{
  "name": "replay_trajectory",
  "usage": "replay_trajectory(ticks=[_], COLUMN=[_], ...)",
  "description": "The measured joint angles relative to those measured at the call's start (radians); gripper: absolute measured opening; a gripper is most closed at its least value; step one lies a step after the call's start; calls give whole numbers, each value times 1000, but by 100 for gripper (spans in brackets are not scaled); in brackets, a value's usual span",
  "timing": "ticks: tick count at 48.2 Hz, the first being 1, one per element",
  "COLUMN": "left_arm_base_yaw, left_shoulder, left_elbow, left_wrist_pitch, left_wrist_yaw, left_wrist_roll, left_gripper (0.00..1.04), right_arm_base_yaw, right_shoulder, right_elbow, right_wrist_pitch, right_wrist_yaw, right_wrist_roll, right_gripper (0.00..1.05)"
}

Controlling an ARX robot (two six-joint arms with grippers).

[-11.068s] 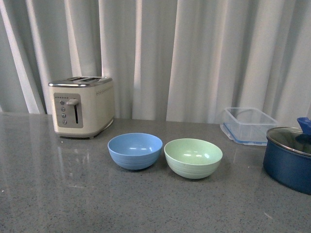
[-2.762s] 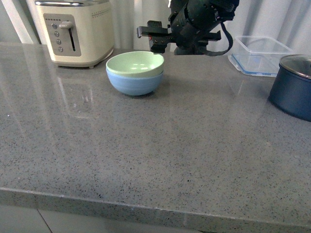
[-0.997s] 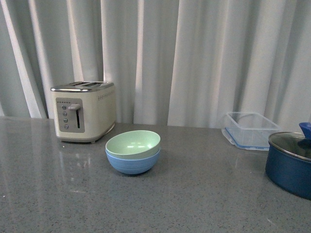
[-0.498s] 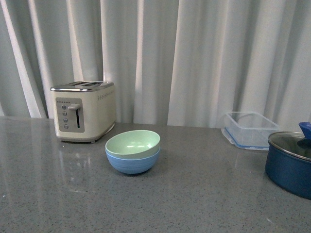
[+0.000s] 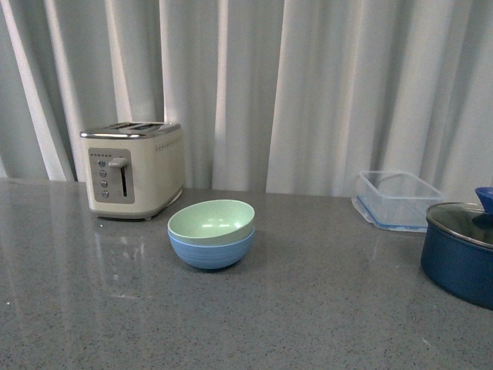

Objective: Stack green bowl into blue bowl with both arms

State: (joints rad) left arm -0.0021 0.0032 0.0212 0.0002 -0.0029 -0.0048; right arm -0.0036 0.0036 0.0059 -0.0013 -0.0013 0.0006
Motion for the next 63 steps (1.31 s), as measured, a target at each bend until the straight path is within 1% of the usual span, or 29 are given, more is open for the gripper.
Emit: replay_trajectory(ticks=[11, 12, 18, 21, 22, 26, 27, 30, 31, 38, 40, 43, 63], left_arm_base_yaw=[0, 0, 0, 0, 0, 0, 0, 0, 0, 0, 0, 0, 0], left_shoulder=[0, 0, 0, 0, 0, 0, 0, 0, 0, 0, 0, 0, 0], left_elbow=[0, 0, 0, 0, 0, 0, 0, 0, 0, 0, 0, 0, 0], left_wrist_pitch=[0, 0, 0, 0, 0, 0, 0, 0, 0, 0, 0, 0, 0], left_wrist_yaw=[0, 0, 0, 0, 0, 0, 0, 0, 0, 0, 0, 0, 0], left_wrist_roll=[0, 0, 0, 0, 0, 0, 0, 0, 0, 0, 0, 0, 0], left_gripper=[98, 98, 98, 98, 98, 98, 98, 98, 98, 98, 98, 98, 98], right_arm_base_yaw=[0, 0, 0, 0, 0, 0, 0, 0, 0, 0, 0, 0, 0], right_shoulder=[0, 0, 0, 0, 0, 0, 0, 0, 0, 0, 0, 0, 0], right_elbow=[0, 0, 0, 0, 0, 0, 0, 0, 0, 0, 0, 0, 0], right_wrist_pitch=[0, 0, 0, 0, 0, 0, 0, 0, 0, 0, 0, 0, 0], right_wrist_yaw=[0, 0, 0, 0, 0, 0, 0, 0, 0, 0, 0, 0, 0], right_wrist_roll=[0, -1, -1, -1, -1, -1, -1, -1, -1, 0, 0, 0, 0], right_gripper=[1, 2, 28, 44, 46, 60, 61, 72, 74, 96, 96, 94, 95])
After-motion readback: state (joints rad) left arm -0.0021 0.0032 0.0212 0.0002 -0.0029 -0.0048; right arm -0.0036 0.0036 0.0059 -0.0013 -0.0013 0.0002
